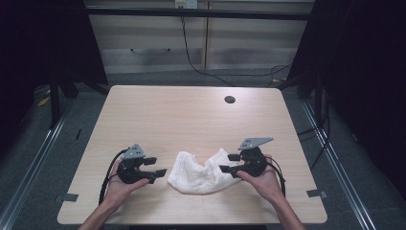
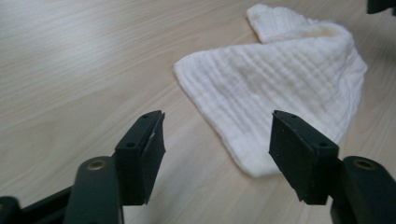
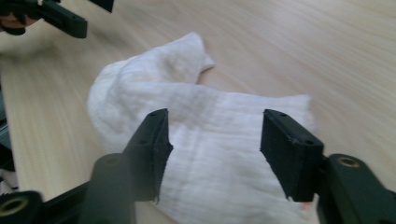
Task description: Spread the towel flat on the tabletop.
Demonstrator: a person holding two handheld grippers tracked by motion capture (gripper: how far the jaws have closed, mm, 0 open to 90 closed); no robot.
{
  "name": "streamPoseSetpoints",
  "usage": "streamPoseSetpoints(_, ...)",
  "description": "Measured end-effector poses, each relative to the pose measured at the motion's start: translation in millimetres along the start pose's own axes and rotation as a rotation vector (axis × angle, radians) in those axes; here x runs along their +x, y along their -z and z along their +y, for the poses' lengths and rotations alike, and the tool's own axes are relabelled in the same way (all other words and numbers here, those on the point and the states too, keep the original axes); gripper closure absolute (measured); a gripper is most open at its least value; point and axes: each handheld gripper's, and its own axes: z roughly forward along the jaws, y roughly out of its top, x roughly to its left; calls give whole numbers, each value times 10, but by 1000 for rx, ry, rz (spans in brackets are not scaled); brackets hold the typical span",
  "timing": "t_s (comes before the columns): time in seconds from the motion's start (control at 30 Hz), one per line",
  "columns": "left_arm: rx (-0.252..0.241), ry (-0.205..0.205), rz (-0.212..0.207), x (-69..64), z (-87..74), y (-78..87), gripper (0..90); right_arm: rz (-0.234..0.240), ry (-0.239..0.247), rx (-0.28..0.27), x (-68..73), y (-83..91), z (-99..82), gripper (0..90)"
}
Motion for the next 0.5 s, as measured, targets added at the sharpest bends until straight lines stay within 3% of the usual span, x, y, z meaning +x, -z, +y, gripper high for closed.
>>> streamPoseSetpoints(0.1,-5,4,-42,-9,61,-118,460,-48,-20,-2,-182,8,46,593)
streamPoseSetpoints(0.23,12,-38,-83,-104,48,-224,571,-54,-49,-19,-375,-119,138,679)
streamPoseSetpoints(0.4,49,-43,-101,-133,-40,-317,615,-53,-62,32,-496,-438,226,668)
streamPoseSetpoints(0.5,79,-59,-83,-146,-86,-360,620,-50,-77,56,-557,-575,228,644)
